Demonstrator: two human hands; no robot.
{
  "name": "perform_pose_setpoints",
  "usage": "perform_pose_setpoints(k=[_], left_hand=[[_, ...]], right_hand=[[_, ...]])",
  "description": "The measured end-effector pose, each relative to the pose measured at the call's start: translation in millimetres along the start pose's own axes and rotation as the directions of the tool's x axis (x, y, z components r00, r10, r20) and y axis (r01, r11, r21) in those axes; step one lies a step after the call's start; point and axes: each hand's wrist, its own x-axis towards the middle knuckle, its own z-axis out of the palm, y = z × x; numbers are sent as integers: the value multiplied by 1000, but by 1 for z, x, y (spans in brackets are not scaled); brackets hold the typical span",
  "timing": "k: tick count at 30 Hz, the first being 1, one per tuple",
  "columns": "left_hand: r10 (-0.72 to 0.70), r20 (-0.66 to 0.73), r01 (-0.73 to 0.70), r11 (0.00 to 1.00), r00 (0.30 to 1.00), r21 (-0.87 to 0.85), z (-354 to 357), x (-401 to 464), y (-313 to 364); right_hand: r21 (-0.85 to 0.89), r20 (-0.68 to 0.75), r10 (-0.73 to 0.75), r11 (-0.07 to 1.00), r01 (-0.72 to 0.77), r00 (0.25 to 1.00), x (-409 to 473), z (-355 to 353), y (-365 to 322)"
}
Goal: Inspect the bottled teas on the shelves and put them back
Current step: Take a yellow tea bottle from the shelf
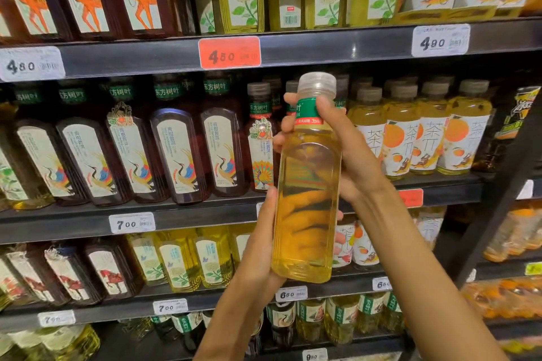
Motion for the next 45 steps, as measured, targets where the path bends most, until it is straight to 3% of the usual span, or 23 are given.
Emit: perform_pose_setpoints(k=[4,7,9,11,14,16,18,20,22,25,28,31,33,37,42,45], left_hand=[[106,-121,-66,954,987,293,-10,-4,3],[127,-179,-56,932,976,359,-9,-3,-2],[112,-193,-57,961,975,271,-6,-1,-7],[18,-127,-12,999,992,48,0,-1,-4],[-106,32,110,982,994,-152,4,1,-1],[-92,81,104,982,992,-155,3,3,-5],[-52,-3,51,994,999,-94,-1,4,-5],[28,-93,-25,999,995,27,-6,2,2],[132,-91,-117,982,987,149,-6,1,4],[184,-93,-166,971,978,174,1,1,2],[102,-114,-97,994,988,51,4,4,2],[-71,-56,66,994,996,-90,6,3,1],[-103,-15,101,990,995,-100,6,3,-4],[-40,-54,40,999,998,2,1,-1,-4],[124,-119,-84,951,985,298,7,0,10],[112,-76,-86,953,991,290,16,4,7]], right_hand=[[-216,-120,-131,971,103,984,-2,1,0],[-324,-177,-167,941,103,970,-2,5,1],[-331,-149,-120,941,65,982,-1,4,-2],[-282,-78,-67,958,42,995,0,1,-7],[-76,23,-12,997,14,1000,2,2,-7],[10,32,-15,1000,15,999,3,5,-5],[-6,-19,-56,998,56,998,1,5,-5],[-117,-91,-142,984,131,986,-1,5,-6],[-288,-141,-253,935,205,957,-1,6,-8],[-381,-158,-273,903,196,949,-1,11,-10],[-300,-119,-199,941,156,973,-1,9,-12],[-101,28,-74,992,77,997,-1,6,-14],[-49,71,-25,998,29,997,-1,6,-15],[-130,-57,-63,990,55,996,-1,3,-13],[-298,-326,-132,954,31,936,2,4,-14],[-311,-354,-73,950,-43,933,8,1,-22]])
